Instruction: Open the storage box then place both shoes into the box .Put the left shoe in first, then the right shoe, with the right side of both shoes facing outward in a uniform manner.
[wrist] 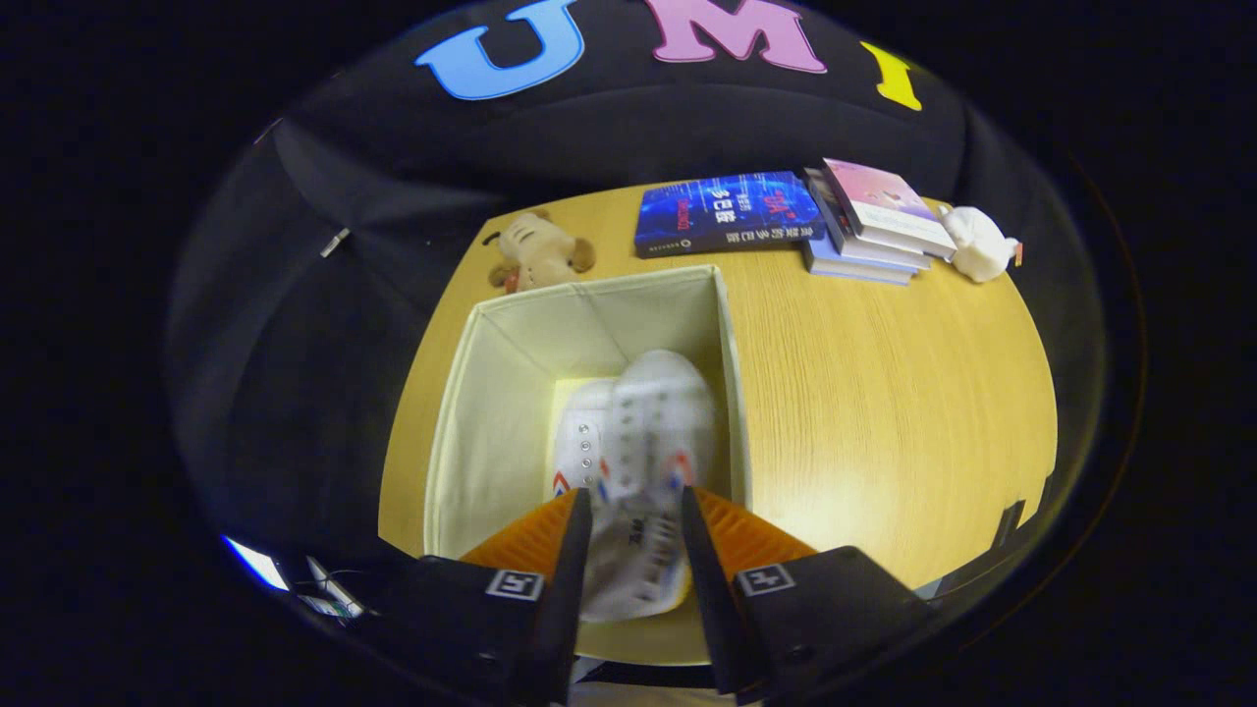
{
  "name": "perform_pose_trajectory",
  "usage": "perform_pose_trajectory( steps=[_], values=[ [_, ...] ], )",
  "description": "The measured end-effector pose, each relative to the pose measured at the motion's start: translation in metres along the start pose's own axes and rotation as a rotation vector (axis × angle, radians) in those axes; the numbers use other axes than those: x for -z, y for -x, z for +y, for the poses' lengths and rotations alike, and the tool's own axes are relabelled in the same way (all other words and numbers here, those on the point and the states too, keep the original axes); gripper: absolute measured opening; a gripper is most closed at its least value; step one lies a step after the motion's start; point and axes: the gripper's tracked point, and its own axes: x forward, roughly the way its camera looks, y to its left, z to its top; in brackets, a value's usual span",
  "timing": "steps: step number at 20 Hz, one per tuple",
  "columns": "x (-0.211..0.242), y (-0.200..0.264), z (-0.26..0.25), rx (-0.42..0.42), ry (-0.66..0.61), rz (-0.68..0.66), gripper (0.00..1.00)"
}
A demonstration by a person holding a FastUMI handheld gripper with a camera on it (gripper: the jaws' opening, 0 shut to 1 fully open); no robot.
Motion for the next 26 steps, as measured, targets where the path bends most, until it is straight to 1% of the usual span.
perform_pose_trajectory(
  steps=[2,4,6,8,13,18,19,21,23,26],
  values=[
    [-0.016,0.015,0.003,-0.005,0.08,-0.075,0.9],
    [-0.028,0.032,0.003,-0.019,0.106,-0.144,0.99],
    [-0.039,0.05,-0.006,-0.026,0.096,-0.211,0.99],
    [-0.052,0.071,-0.024,-0.01,0.08,-0.278,0.99],
    [-0.079,0.126,-0.082,0.072,0.057,-0.45,0.99],
    [-0.094,0.174,-0.151,0.143,0.071,-0.602,0.99],
    [-0.099,0.188,-0.162,0.144,0.07,-0.641,0.99],
    [-0.11,0.216,-0.183,0.119,0.063,-0.74,0.99],
    [-0.118,0.242,-0.211,0.109,0.069,-0.81,0.99],
    [-0.13,0.273,-0.258,0.122,0.098,-0.897,0.98]
  ],
)
